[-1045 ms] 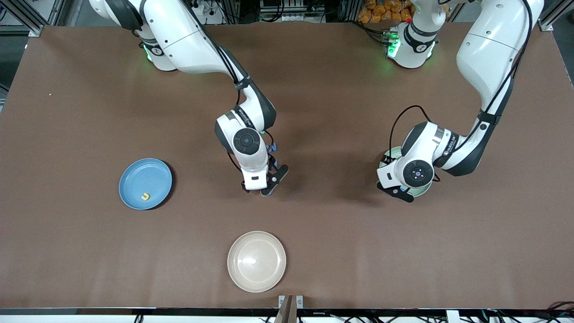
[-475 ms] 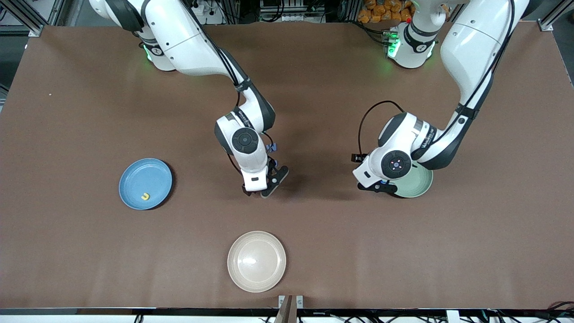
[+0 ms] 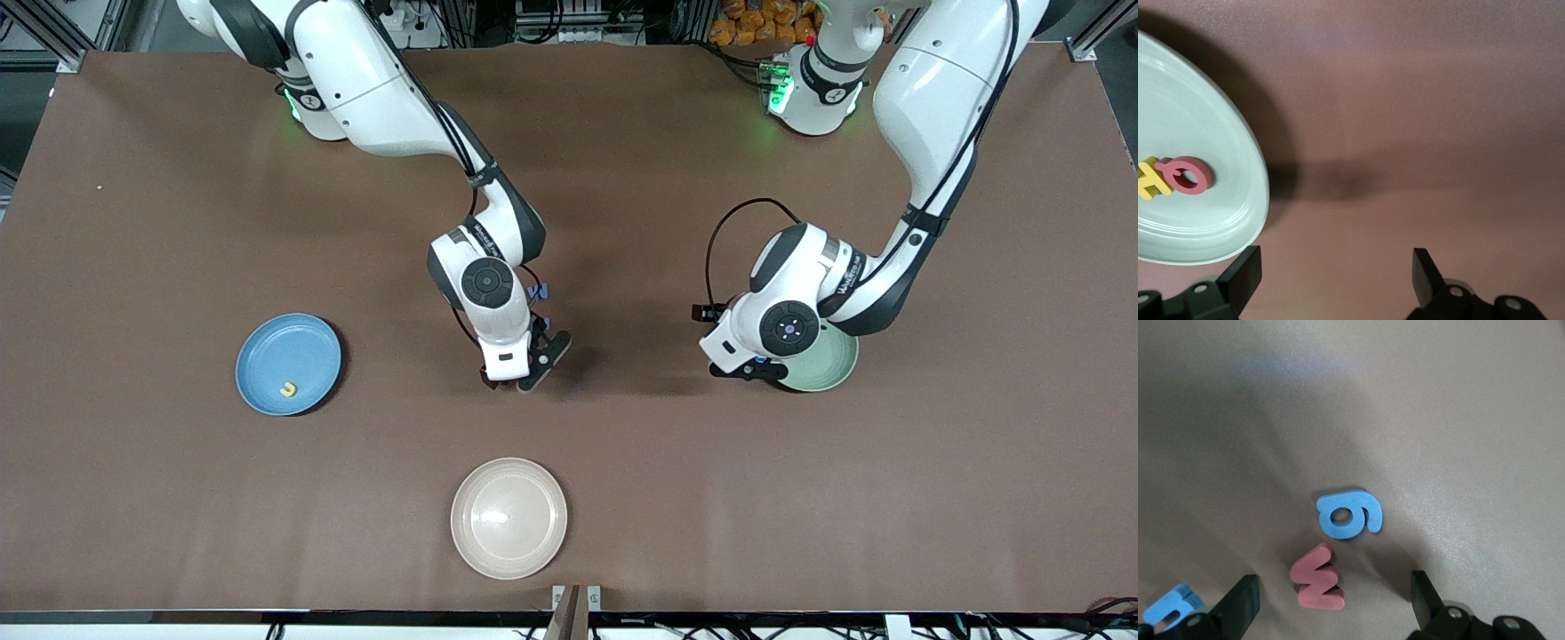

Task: Sort upper and lower case letters into plates
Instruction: 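Release the H on the green plate while the right gripper grasps the w, then place the pink w on the blue plate with the right gripper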

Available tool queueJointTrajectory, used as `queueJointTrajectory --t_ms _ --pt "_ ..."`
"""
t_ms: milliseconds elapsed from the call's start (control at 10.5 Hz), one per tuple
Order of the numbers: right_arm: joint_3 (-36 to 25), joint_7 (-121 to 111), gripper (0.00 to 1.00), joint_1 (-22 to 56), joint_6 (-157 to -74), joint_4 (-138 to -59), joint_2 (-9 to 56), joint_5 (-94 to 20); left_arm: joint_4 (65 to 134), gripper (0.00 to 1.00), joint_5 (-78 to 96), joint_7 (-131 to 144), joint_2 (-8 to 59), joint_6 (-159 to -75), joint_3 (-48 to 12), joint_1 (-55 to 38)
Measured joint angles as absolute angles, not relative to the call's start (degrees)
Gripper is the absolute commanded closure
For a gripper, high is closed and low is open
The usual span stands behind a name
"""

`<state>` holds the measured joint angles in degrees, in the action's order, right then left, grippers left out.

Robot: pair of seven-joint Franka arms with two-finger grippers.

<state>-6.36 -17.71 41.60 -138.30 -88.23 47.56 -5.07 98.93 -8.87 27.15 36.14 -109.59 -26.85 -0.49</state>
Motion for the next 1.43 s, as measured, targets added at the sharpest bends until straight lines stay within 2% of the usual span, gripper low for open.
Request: queueJointTrajectory --t_ms 285,380,475,1425 --pt "-6.36 -17.71 0.00 41.60 -138.31 -88.23 47.56 -5.07 98.61 0.00 -8.83 27.19 36.14 -109.60 -26.83 -0.48" --pt "-6.36 -17.71 0.76 41.60 -138.33 -88.23 47.56 -5.07 98.38 0.00 -8.82 27.37 36.14 -109.60 -26.83 -0.48" --pt "-6.35 -17.70 1.00 41.60 -138.43 -88.22 47.56 -5.08 98.17 0.00 -8.81 27.73 36.14 -109.60 -26.83 -0.48" --pt "-7.24 -15.58 1.00 39.54 -137.16 -87.03 46.45 -5.29 96.74 0.00 -6.59 30.28 36.30 -109.64 -26.87 -1.41"
